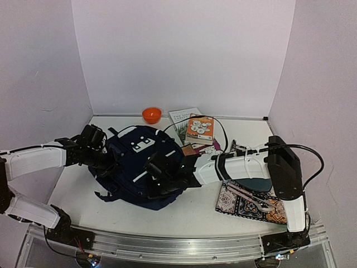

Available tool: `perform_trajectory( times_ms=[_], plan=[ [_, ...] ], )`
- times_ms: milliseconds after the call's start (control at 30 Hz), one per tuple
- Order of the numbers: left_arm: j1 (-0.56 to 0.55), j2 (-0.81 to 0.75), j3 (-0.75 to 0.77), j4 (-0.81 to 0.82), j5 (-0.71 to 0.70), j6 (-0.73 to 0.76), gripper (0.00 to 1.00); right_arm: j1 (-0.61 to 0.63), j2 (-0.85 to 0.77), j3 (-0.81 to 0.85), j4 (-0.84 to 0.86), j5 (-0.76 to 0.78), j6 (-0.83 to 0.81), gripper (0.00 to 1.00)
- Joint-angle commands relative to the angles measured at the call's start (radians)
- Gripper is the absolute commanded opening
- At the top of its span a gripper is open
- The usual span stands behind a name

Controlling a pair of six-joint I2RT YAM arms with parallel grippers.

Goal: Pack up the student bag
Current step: Zip the student bag into the second largest pocket of the bag.

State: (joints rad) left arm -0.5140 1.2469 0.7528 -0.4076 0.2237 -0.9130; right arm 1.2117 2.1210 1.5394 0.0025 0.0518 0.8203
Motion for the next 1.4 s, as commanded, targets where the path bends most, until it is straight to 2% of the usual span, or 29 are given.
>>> perform_trajectory(
  times_ms=[0,267,567,700,833,967,1200,1367],
  plan=[
    [0.008,-0.026,0.055,0.082,-0.024,0.042,0.00,-0.014,-0.083,-0.085,-0.094,0.072,-0.051,0.00],
    [0.037,-0.090,0.002,-0.033,-0.143,0.118,0.00,-0.130,-0.234,-0.177,-0.184,0.181,-0.184,0.00],
    [0.068,-0.137,-0.066,-0.129,-0.293,0.135,0.00,-0.296,-0.274,-0.150,-0.210,0.212,-0.404,0.00],
    [0.082,-0.119,-0.052,-0.157,-0.363,0.157,0.00,-0.326,-0.254,-0.103,-0.223,0.206,-0.525,0.00],
    [0.086,-0.083,-0.020,-0.165,-0.431,0.202,0.00,-0.325,-0.224,-0.026,-0.237,0.087,-0.618,0.00],
    [0.084,-0.074,0.040,-0.133,-0.410,0.306,0.02,-0.284,-0.180,0.059,-0.237,-0.080,-0.646,0.00],
    [0.057,-0.167,0.105,-0.067,-0.295,0.504,0.40,-0.184,-0.085,0.179,-0.231,-0.216,-0.592,0.00],
    [-0.037,-0.222,0.066,-0.001,-0.185,0.565,0.55,-0.176,-0.064,0.215,-0.212,-0.254,-0.572,0.00]
  ],
)
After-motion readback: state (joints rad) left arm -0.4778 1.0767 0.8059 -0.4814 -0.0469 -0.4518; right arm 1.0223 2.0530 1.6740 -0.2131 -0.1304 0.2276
